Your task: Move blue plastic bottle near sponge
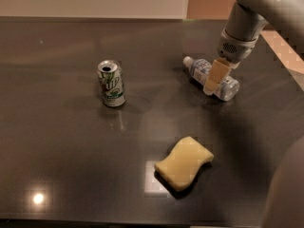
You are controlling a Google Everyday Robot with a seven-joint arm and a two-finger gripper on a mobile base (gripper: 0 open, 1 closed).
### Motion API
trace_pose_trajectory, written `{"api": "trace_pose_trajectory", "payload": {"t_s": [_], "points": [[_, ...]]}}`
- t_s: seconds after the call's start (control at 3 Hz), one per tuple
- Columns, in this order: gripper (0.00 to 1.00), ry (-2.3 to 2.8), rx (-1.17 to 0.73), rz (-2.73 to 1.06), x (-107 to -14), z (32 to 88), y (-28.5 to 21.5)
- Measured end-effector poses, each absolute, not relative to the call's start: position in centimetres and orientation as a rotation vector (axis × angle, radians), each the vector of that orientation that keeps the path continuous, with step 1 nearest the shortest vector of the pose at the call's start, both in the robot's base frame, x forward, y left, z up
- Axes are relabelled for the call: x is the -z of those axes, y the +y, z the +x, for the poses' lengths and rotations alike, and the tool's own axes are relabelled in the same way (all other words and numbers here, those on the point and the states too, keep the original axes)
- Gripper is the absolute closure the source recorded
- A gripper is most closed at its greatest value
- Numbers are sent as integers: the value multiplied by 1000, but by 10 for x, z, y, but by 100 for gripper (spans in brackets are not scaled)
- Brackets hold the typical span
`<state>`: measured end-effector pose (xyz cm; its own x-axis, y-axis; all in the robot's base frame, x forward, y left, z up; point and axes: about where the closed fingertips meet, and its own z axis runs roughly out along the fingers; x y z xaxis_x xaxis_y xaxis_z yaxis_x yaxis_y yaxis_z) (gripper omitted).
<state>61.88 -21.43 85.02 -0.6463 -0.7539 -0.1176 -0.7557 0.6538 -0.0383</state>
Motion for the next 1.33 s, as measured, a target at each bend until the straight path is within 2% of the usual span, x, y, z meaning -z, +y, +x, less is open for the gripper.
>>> {"api": "trace_pose_trajectory", "payload": {"t_s": [0.33,1.0,1.33], "points": [[40,2760,-20,-1265,-843,616,-215],[99,2747,-23,-1296,-842,607,-216],[100,2660,-30,-1411,-857,585,-212]]}}
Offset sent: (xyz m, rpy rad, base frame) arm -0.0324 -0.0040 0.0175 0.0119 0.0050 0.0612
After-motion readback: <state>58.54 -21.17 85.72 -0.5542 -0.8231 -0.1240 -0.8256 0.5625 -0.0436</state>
